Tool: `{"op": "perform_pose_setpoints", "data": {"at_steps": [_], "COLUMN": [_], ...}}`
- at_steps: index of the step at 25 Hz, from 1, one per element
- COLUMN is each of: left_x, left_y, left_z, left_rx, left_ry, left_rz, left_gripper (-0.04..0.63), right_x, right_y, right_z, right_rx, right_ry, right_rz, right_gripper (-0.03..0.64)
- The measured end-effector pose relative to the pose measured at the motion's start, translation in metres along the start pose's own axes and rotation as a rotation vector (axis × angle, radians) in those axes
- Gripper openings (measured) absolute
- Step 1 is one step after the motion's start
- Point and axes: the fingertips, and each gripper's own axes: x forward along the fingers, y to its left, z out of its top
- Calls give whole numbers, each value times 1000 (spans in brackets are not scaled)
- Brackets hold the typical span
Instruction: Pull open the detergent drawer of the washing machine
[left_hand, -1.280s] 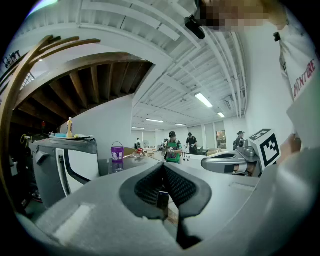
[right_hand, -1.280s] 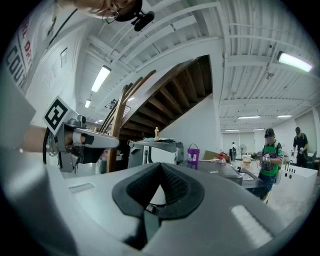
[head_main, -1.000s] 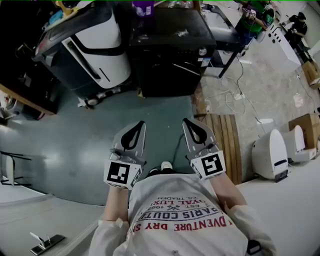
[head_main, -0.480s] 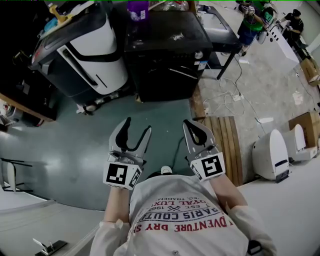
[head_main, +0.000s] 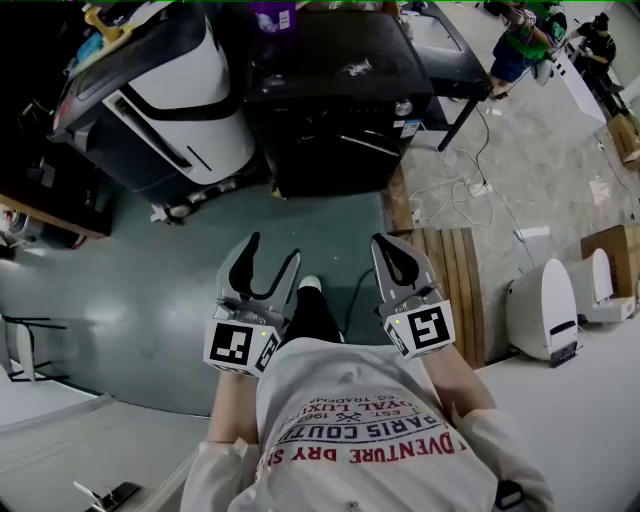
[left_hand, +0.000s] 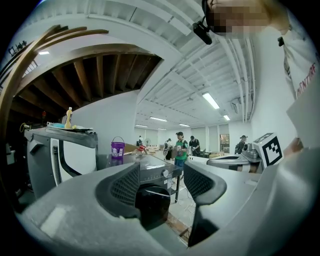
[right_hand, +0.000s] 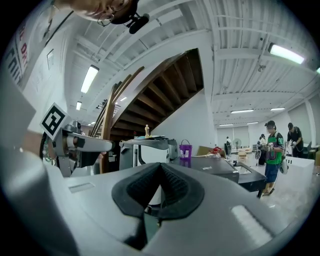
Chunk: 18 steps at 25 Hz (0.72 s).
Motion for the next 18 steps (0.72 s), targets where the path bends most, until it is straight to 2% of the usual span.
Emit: {"op": "perform_pose_setpoints", "data": {"at_steps": [8, 18], "left_x": [74, 198], "left_y": [51, 152], "left_z": [-13, -28], "left_rx": [-44, -97], "left_ry": [36, 62], "left_rz": [-7, 10], "left_gripper": [268, 268], "right_x": [76, 220], "right_y": [-39, -101], "right_z": [-12, -24], "right_rx": [4, -9], "right_ry": [46, 101], "right_rz": [6, 26], "right_gripper": [2, 2]}}
